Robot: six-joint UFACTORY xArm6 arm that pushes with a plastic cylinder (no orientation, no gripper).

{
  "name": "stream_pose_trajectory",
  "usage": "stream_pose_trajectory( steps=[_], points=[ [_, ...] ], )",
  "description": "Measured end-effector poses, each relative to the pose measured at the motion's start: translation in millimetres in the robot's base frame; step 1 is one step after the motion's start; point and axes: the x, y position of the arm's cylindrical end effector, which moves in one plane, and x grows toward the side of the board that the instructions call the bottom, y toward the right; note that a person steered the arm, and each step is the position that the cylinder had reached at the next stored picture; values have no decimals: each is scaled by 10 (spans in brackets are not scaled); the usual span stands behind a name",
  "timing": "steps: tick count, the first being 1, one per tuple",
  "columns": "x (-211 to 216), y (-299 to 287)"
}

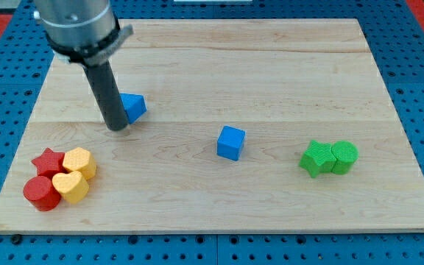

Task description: Slide the blue triangle to the top left of the board

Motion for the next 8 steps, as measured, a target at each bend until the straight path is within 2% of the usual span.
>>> stream_pose_trajectory(
  steps=[1, 4, 6, 8],
  points=[
    [2, 337],
    [-957, -476],
    [-1134, -239],
    [-1658, -518]
  ],
)
